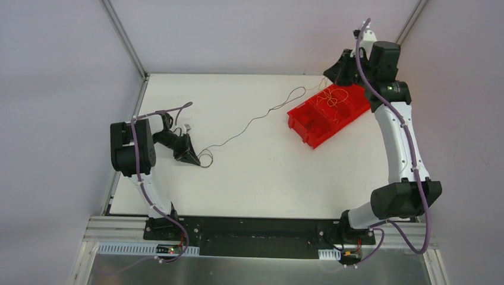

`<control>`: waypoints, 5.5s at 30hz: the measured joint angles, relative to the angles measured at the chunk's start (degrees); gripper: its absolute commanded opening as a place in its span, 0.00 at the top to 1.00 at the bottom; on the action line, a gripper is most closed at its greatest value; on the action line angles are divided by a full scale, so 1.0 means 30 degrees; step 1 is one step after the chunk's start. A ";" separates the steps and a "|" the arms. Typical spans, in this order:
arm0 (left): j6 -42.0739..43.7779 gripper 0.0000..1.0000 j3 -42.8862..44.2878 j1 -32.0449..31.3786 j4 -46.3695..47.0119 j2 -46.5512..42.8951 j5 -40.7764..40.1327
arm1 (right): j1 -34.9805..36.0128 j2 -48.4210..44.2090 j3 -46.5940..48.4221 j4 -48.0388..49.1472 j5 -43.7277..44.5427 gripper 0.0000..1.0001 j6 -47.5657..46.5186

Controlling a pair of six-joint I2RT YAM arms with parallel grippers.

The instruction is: Untangle the cables

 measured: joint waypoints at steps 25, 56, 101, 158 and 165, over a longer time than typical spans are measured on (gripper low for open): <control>0.3104 1.00 0.1290 0.3614 -0.2149 -0.0430 -0.2652 | -0.8284 0.1537 0.3009 0.0845 -0.1698 1.00 0.2368; 0.1996 1.00 0.2688 0.0350 -0.1982 0.0991 -0.1821 | -0.5829 1.1482 0.1537 0.3708 -0.1137 1.00 0.3315; -0.5122 0.54 0.3577 -0.8371 0.4386 0.2011 0.5858 | 0.4022 -0.0153 -0.8043 -0.3053 -0.2535 0.05 -0.2076; -0.1362 0.34 -0.2353 0.1858 -0.0015 -0.7351 0.1639 | 1.3478 1.2080 -0.1712 0.0109 0.6674 1.00 -0.3541; -0.1362 0.35 -0.2353 0.1858 -0.0015 -0.7351 0.1639 | 1.2990 0.9180 -0.1960 0.1115 0.3060 1.00 -0.2455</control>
